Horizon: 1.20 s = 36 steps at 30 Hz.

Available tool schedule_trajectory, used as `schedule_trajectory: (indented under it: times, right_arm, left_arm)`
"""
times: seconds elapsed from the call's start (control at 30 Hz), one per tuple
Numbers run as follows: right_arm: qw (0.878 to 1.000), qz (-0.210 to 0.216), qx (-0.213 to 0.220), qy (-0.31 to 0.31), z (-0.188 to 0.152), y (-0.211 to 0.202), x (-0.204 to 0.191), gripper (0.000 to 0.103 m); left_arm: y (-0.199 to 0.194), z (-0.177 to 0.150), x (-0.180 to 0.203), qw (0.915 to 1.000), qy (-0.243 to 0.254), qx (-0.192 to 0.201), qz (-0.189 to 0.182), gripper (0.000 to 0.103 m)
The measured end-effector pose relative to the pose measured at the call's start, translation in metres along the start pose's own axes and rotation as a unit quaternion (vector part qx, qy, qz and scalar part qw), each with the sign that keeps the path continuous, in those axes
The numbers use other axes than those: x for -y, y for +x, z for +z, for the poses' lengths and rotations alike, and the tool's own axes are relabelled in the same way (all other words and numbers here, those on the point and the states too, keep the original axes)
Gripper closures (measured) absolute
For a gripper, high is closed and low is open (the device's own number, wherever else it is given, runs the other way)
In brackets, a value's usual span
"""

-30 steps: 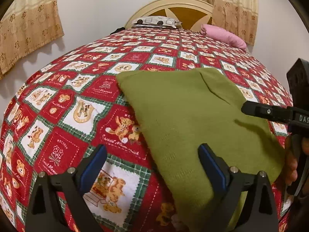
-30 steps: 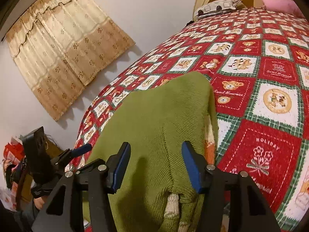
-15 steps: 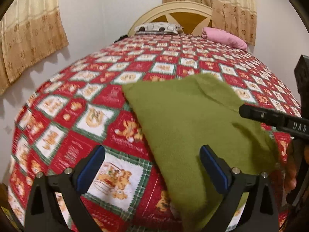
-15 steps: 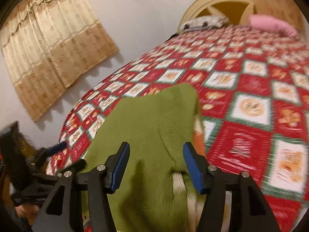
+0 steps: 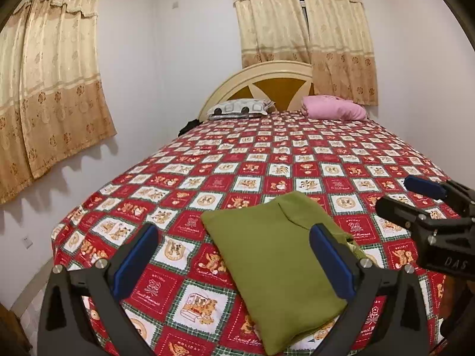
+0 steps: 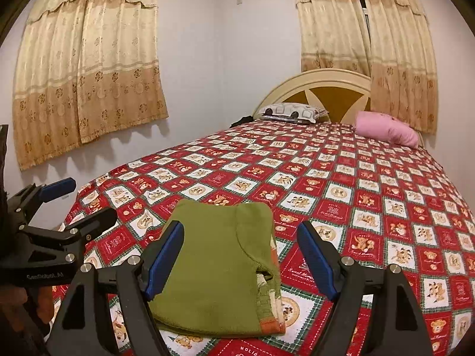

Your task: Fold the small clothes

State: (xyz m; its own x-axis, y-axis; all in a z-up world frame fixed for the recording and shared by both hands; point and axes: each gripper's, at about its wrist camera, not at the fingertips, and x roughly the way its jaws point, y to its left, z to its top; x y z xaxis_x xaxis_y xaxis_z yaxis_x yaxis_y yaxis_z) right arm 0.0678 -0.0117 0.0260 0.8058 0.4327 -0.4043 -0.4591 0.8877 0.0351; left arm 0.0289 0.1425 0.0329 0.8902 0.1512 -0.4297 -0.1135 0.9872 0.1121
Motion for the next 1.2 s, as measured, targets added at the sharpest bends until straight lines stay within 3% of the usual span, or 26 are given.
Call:
schedule_trajectory:
  times: [1.2]
  right_arm:
    - [1.000, 0.018, 0.008, 0.002, -0.006, -0.008, -0.014, 0.024]
  left_arm:
    - [-0.001, -0.004, -0.003, 1.0000, -0.005, 0.000, 0.004, 0.000]
